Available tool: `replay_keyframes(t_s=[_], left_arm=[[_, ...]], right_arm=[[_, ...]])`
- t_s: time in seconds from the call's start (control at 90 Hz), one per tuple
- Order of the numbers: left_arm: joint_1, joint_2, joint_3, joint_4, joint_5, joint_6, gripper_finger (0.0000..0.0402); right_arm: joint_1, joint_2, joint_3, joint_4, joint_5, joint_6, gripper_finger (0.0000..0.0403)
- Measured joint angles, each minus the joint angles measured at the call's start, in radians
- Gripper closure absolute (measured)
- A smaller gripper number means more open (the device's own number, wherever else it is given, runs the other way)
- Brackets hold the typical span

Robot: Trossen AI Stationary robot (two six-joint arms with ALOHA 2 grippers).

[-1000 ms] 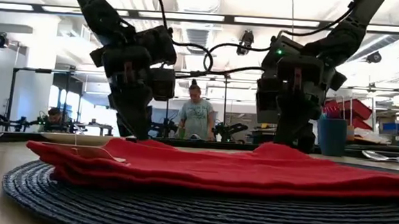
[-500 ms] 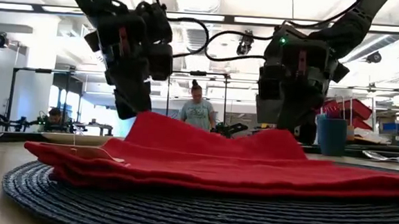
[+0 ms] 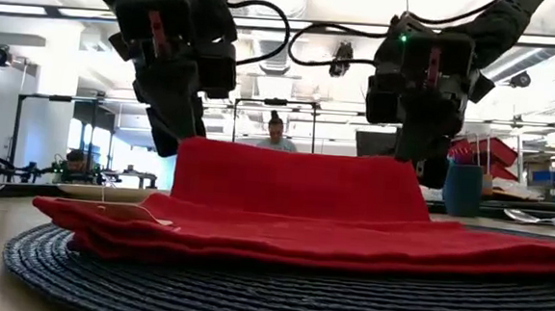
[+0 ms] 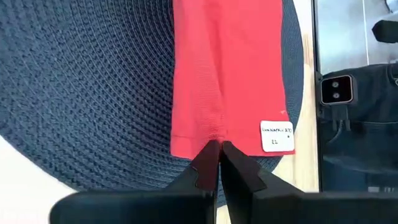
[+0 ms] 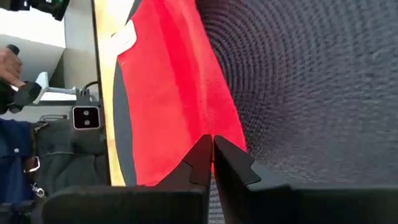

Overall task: Set table place
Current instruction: Fold the red napkin on the table

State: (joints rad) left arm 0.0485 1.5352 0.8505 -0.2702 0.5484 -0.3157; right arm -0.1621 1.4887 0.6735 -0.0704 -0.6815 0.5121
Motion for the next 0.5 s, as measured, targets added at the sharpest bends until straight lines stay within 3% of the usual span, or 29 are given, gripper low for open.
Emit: replay_keyframes(t_s=[0.5], left_arm=[[0.001,-0.054,0.019,-0.025,-0.087,0.015,0.0401]], right_arm=[[-0.015,-0.047,0.035,-0.01,0.025,0.009,0.0403]])
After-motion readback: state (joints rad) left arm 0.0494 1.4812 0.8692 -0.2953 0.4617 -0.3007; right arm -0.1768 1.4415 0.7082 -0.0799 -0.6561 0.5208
